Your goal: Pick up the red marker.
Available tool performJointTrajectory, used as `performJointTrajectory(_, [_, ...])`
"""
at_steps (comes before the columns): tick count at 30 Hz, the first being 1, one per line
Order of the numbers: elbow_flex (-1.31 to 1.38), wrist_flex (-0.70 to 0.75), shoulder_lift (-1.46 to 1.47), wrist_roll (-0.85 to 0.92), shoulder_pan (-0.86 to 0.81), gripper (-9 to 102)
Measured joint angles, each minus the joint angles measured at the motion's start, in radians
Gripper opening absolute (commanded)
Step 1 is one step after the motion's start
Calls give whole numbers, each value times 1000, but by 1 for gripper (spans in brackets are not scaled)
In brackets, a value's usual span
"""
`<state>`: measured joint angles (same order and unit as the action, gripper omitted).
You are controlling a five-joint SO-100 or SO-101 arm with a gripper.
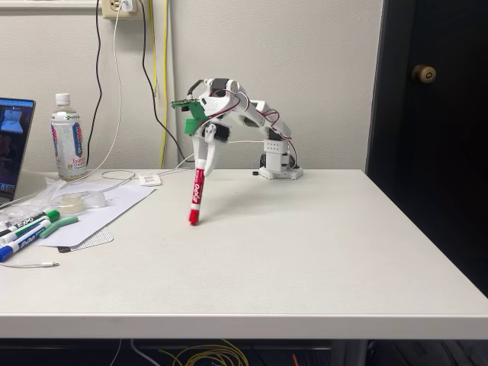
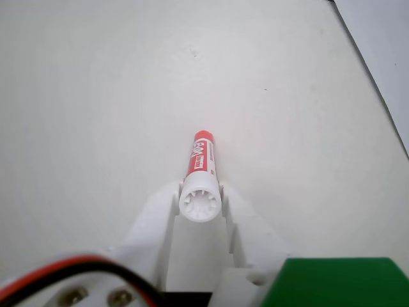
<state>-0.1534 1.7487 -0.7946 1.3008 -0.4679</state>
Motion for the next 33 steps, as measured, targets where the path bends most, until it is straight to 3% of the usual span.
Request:
performJointTrajectory(9, [-380, 0, -298, -29, 6, 5])
performJointTrajectory(19, [-742, -6, -586, -186, 104, 5])
performJointTrajectory(27, [-1284, -256, -1008, -391, 201, 5])
performJointTrajectory(33, [-1546, -439, -1227, -526, 221, 5])
